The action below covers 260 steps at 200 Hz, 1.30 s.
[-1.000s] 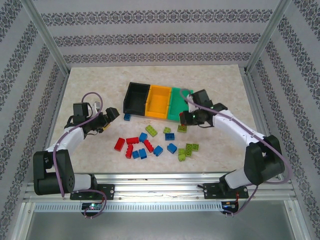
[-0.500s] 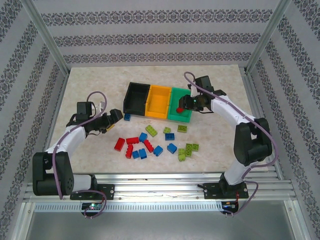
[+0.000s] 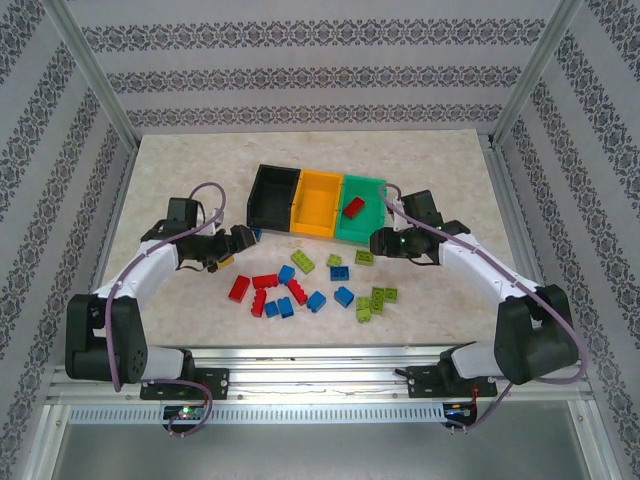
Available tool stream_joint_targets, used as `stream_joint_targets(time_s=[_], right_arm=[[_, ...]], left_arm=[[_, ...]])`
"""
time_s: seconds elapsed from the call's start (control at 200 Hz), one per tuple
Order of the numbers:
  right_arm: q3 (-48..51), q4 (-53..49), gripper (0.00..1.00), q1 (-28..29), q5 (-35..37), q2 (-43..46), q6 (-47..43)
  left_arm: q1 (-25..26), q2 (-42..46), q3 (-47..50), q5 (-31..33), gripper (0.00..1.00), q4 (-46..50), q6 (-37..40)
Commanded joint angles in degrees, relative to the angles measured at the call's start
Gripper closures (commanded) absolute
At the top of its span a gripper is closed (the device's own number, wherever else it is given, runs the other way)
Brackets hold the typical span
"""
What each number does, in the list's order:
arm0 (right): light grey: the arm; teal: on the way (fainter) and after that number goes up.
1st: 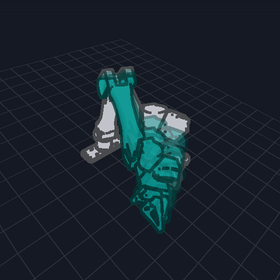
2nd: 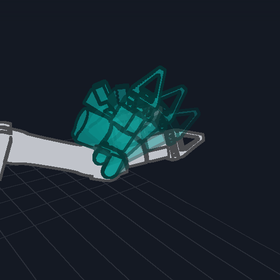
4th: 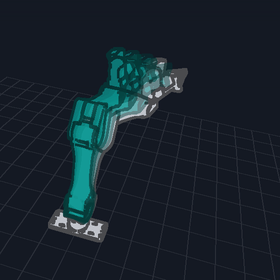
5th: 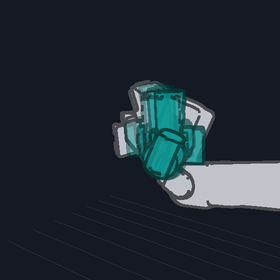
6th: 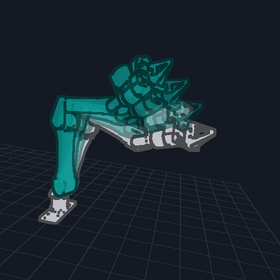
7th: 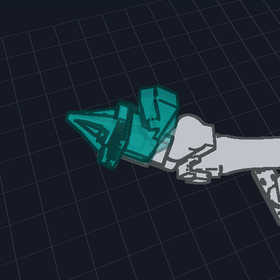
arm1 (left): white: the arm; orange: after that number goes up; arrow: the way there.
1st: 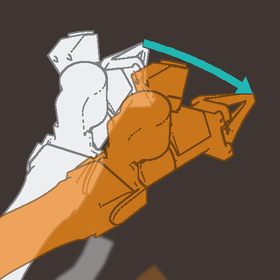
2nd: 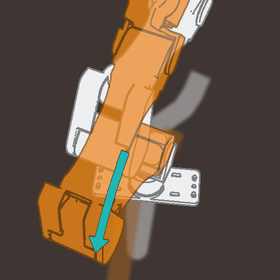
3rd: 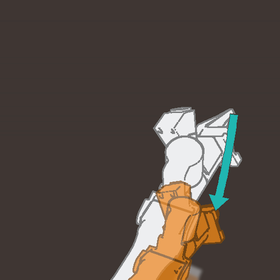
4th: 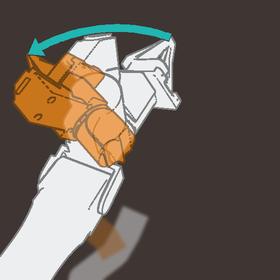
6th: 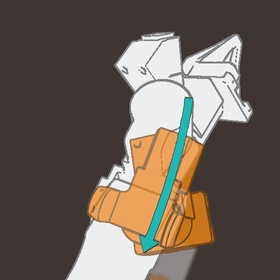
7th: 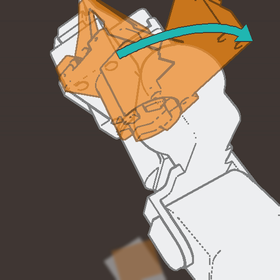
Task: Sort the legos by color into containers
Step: Place the lego in the container, then pick up the lego from the center of the table.
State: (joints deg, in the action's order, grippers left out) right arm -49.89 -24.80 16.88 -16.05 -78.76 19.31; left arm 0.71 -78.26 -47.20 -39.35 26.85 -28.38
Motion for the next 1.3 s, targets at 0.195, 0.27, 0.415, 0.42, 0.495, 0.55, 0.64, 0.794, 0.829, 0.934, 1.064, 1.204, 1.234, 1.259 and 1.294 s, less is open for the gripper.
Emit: stream_joint_targets(time_s=[0.195, 0.27, 0.415, 0.42, 0.495, 0.55, 0.64, 0.794, 0.829, 0.934, 1.064, 1.204, 1.234, 1.259, 1.294], right_arm=[[-0.4, -0.8, 0.55, 0.4, 0.3, -3.0, -1.7], [-0.4, -0.5, 0.54, 0.7, 0.0, -4.5, -1.4], [-2.3, 0.3, 0.47, 2.7, -0.3, -8.5, 0.0], [-2.4, 0.3, 0.46, 2.8, -0.2, -8.7, 0.1], [-4.2, -0.1, 0.41, 4.4, 0.6, -11.2, 0.1], [-5.6, -0.5, 0.37, 5.6, 1.1, -13.4, -0.1], [-8.2, -2.2, 0.35, 6.9, 3.7, -16.9, -0.2], [-9.8, -3.6, 0.35, 7.7, 8.9, -20.0, 1.6], [-9.7, -3.6, 0.35, 7.8, 9.7, -20.4, 2.1], [-10.4, -4.6, 0.35, 8.6, 11.7, -21.3, 2.4], [-11.4, -6.1, 0.35, 9.4, 14.7, -21.4, 2.0], [-12.5, -6.3, 0.35, 9.4, 15.4, -22.3, 2.4], [-12.7, -6.0, 0.35, 9.4, 15.1, -22.7, 2.4], [-13.0, -5.8, 0.35, 9.4, 14.7, -22.8, 2.6], [-13.3, -5.4, 0.35, 9.5, 14.0, -23.4, 2.9]], left_arm=[[7.8, -3.7, -6.3, 12.6, 0.10, 20.2, 6.2], [8.5, -3.6, -6.3, 14.3, 0.09, 20.0, 6.4], [8.6, -3.0, -6.5, 15.5, 0.09, 19.4, 7.0], [8.6, -3.0, -6.6, 15.6, 0.09, 19.3, 7.1], [8.6, -3.1, -7.2, 16.4, 0.09, 19.1, 7.8], [8.5, -3.4, -7.8, 16.9, 0.09, 19.3, 8.2], [8.5, -4.1, -8.9, 17.2, 0.09, 20.0, 9.0], [8.5, -4.3, -9.4, 15.5, 0.08, 19.8, 9.5], [8.5, -4.2, -9.3, 15.2, 0.08, 19.6, 9.6], [8.5, -4.5, -9.5, 16.0, 0.08, 19.2, 9.9], [8.5, -4.3, -8.8, 16.3, 0.08, 18.0, 9.4], [8.5, -4.1, -7.5, 15.7, 0.08, 15.5, 8.6], [8.5, -4.3, -7.4, 15.4, 0.08, 15.2, 8.6], [8.4, -4.5, -7.4, 15.3, 0.08, 15.1, 8.6], [8.5, -4.7, -7.6, 15.2, 0.08, 15.1, 8.7]])
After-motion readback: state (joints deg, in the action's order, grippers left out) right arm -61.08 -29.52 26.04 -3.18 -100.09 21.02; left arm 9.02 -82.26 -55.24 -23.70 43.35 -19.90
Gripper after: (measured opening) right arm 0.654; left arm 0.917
